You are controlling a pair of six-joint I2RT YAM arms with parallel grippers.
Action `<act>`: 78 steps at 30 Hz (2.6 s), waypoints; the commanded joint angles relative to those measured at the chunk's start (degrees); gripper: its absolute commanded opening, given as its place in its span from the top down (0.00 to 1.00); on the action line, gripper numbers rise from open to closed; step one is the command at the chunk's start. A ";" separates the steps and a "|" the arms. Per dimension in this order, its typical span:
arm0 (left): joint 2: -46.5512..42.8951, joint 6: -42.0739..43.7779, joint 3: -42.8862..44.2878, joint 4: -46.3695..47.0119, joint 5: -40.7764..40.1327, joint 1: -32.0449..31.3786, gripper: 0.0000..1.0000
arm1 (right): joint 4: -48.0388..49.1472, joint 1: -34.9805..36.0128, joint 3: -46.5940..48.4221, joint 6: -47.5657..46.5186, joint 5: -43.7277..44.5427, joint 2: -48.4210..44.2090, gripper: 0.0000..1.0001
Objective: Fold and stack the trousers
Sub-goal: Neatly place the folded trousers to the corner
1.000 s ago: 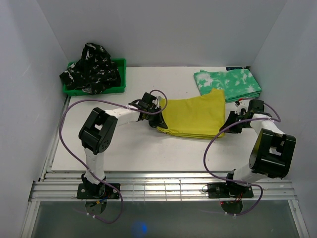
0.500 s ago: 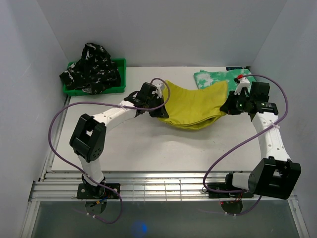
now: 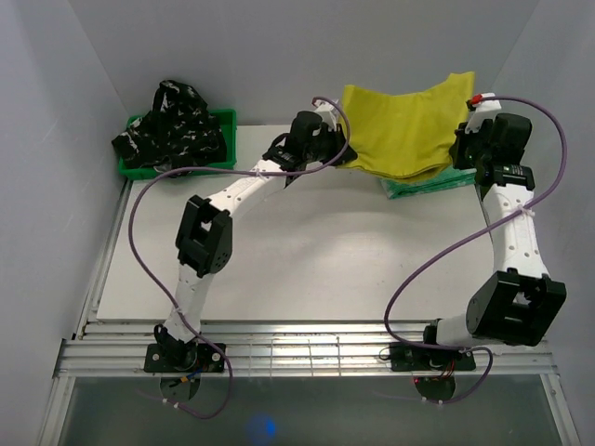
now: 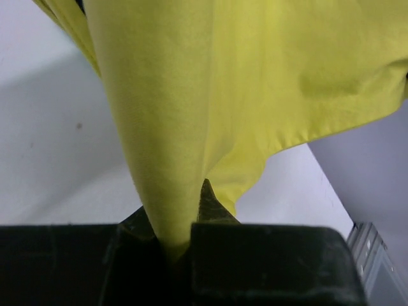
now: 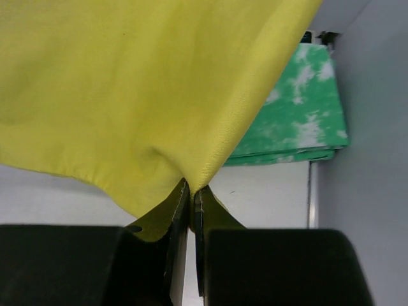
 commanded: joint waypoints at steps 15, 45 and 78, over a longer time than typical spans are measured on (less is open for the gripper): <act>32.08 -10.11 26.52 40.49 -1.18 -2.93 1.00 | 32.94 -8.89 13.23 -10.00 17.25 23.43 0.92; 22.73 -10.29 1.35 39.19 -1.28 1.99 0.02 | 32.78 -10.65 10.77 -12.20 20.41 43.04 0.81; -28.54 27.85 -31.19 -37.28 5.68 27.83 0.02 | -15.75 11.30 -20.15 -9.48 -12.10 -10.39 0.10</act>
